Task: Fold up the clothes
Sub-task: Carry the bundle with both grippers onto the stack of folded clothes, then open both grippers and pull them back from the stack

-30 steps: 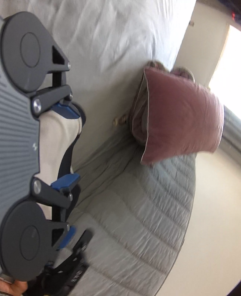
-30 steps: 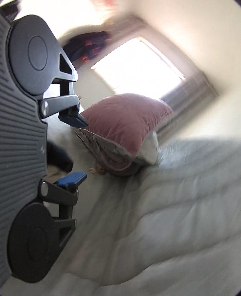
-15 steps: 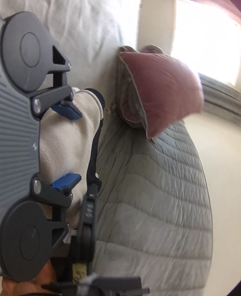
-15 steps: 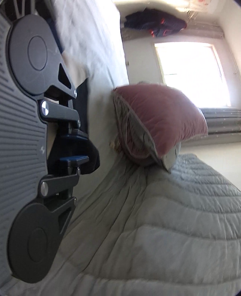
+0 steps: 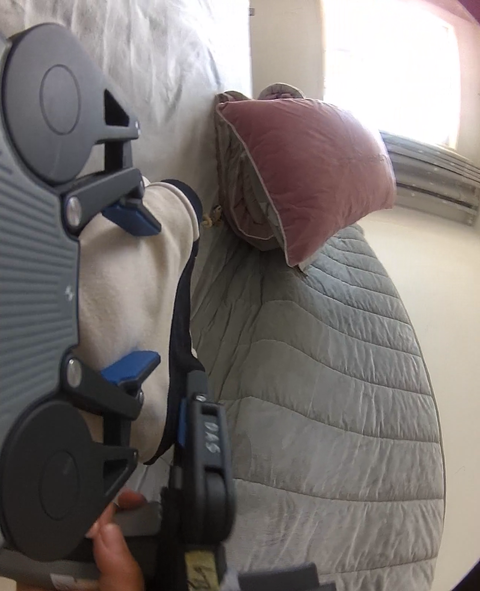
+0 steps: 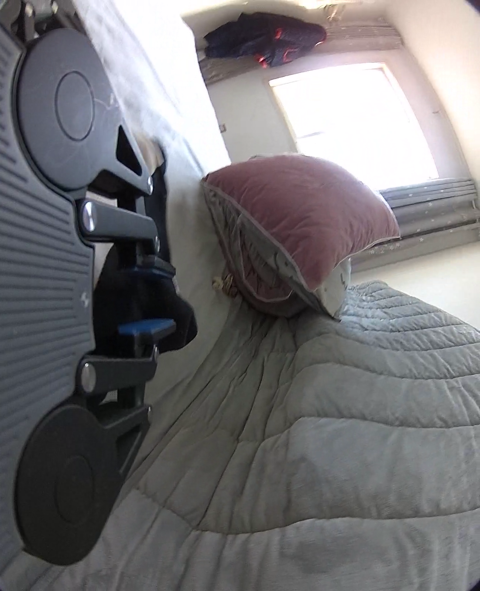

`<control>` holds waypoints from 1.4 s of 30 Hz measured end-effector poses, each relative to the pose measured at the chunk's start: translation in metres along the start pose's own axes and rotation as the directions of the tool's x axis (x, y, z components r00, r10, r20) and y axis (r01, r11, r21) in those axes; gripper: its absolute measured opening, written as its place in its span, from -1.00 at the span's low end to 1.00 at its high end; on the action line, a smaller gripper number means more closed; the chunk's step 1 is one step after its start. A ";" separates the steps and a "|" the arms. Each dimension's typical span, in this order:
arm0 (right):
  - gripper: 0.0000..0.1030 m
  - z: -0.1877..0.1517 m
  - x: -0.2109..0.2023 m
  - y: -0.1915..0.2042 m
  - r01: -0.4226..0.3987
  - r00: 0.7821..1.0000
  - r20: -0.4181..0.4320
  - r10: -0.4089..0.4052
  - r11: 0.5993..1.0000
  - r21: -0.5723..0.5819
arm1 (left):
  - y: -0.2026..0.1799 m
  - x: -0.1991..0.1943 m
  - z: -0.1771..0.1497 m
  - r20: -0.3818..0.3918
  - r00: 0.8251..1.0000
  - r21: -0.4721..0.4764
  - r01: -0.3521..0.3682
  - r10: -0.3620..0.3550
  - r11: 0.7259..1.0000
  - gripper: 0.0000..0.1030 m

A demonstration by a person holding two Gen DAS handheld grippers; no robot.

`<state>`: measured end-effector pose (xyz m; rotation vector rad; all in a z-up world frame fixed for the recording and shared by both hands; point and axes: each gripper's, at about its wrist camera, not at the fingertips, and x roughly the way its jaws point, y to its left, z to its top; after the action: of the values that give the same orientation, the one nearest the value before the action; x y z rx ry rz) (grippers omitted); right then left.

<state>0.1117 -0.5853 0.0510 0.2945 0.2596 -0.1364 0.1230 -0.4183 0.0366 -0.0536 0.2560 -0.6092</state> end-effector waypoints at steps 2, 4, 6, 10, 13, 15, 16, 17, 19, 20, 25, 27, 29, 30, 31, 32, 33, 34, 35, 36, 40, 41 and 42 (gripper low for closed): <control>-0.19 0.009 -0.007 0.004 0.005 1.000 -0.005 -0.005 1.000 0.002 | 0.004 0.000 0.006 -0.030 1.000 -0.027 0.003 -0.004 1.000 0.55; -0.09 0.017 -0.015 0.007 0.003 1.000 -0.010 -0.003 1.000 0.008 | 0.008 -0.001 0.012 -0.055 0.998 -0.054 -0.003 0.000 0.999 0.58; -0.03 0.024 -0.025 0.009 -0.003 1.000 -0.016 0.003 1.000 0.011 | 0.013 -0.005 0.018 -0.074 0.997 -0.089 -0.012 0.005 0.996 0.63; 0.10 0.035 -0.045 0.013 0.043 0.999 -0.034 -0.042 0.999 0.012 | 0.022 -0.014 0.029 -0.139 0.990 -0.158 -0.049 0.027 0.986 0.76; 0.20 0.035 -0.058 0.015 0.070 0.996 -0.063 -0.066 0.996 0.063 | 0.027 -0.019 0.035 -0.227 0.973 -0.176 -0.093 0.051 0.980 0.78; 0.27 0.031 -0.066 0.021 0.089 0.994 -0.072 -0.084 0.993 0.072 | 0.027 -0.027 0.039 -0.256 0.964 -0.160 -0.115 0.071 0.980 0.85; 0.32 0.029 -0.069 0.024 0.098 0.993 -0.077 -0.093 0.992 0.076 | 0.026 -0.032 0.040 -0.263 0.961 -0.152 -0.128 0.085 0.980 0.88; 0.33 0.026 -0.073 0.027 0.106 0.992 -0.083 -0.099 0.991 0.081 | 0.025 -0.037 0.041 -0.271 0.958 -0.142 -0.137 0.095 0.980 0.92; 0.41 0.022 -0.078 0.034 0.123 0.988 -0.100 -0.114 0.989 0.084 | 0.023 -0.047 0.043 -0.288 0.951 -0.124 -0.155 0.114 0.980 0.96; 0.50 0.020 -0.081 0.038 0.135 0.986 -0.109 -0.126 0.988 0.081 | 0.023 -0.052 0.043 -0.301 0.947 -0.119 -0.157 0.115 0.980 0.98; 1.00 0.019 -0.101 0.061 0.276 0.943 -0.220 -0.252 0.957 0.088 | 0.028 -0.069 0.048 -0.369 0.922 -0.104 -0.169 0.119 0.980 0.99; 1.00 0.020 -0.116 0.069 0.275 0.943 -0.231 -0.241 0.953 0.130 | 0.029 -0.073 0.049 -0.402 0.908 -0.100 -0.167 0.114 0.981 0.99; 1.00 0.013 -0.129 0.077 0.261 0.947 -0.224 -0.229 0.958 0.121 | 0.030 -0.076 0.047 -0.446 0.888 -0.091 -0.172 0.114 0.981 0.99; 1.00 0.008 -0.136 0.082 0.261 0.948 -0.213 -0.235 0.960 0.101 | 0.031 -0.078 0.046 -0.471 0.874 -0.086 -0.176 0.115 0.981 0.99; 1.00 0.001 -0.141 0.085 0.268 0.950 -0.190 -0.249 0.960 0.080 | 0.032 -0.080 0.043 -0.497 0.859 -0.078 -0.184 0.122 0.980 0.99; 1.00 -0.008 -0.143 0.086 0.279 0.947 -0.184 -0.263 0.958 0.065 | 0.033 -0.082 0.040 -0.522 0.843 -0.070 -0.193 0.129 0.979 0.99; 1.00 -0.017 -0.142 0.085 0.289 0.943 -0.187 -0.275 0.956 0.054 | 0.033 -0.085 0.037 -0.528 0.836 -0.054 -0.208 0.149 0.977 0.99; 1.00 -0.024 -0.138 0.084 0.302 0.933 -0.216 -0.286 0.953 0.040 | 0.032 -0.088 0.035 -0.532 0.830 -0.037 -0.223 0.170 0.974 0.99; 1.00 -0.025 -0.133 0.083 0.311 0.923 -0.240 -0.300 0.950 0.009 | 0.032 -0.092 0.032 -0.523 0.829 -0.014 -0.239 0.196 0.971 0.99; 1.00 -0.025 -0.129 0.083 0.318 0.914 -0.256 -0.314 0.948 -0.030 | 0.030 -0.097 0.029 -0.512 0.830 0.006 -0.255 0.222 0.967 0.99; 1.00 -0.021 -0.136 0.079 0.313 0.918 -0.225 -0.327 0.945 -0.093 | 0.027 -0.105 0.016 -0.530 0.813 0.002 -0.284 0.242 0.959 0.99; 1.00 -0.022 -0.138 0.077 0.298 0.922 -0.230 -0.312 0.950 -0.095 | 0.026 -0.105 0.015 -0.531 0.812 -0.009 -0.290 0.241 0.957 0.99; 1.00 -0.023 -0.139 0.075 0.278 0.925 -0.239 -0.294 0.955 -0.100 | 0.024 -0.106 0.013 -0.532 0.812 -0.021 -0.296 0.240 0.955 0.99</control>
<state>-0.0141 -0.4944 0.0881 0.2072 0.5589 -0.3811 0.0561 -0.3385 0.0698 0.0530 0.8178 -0.3134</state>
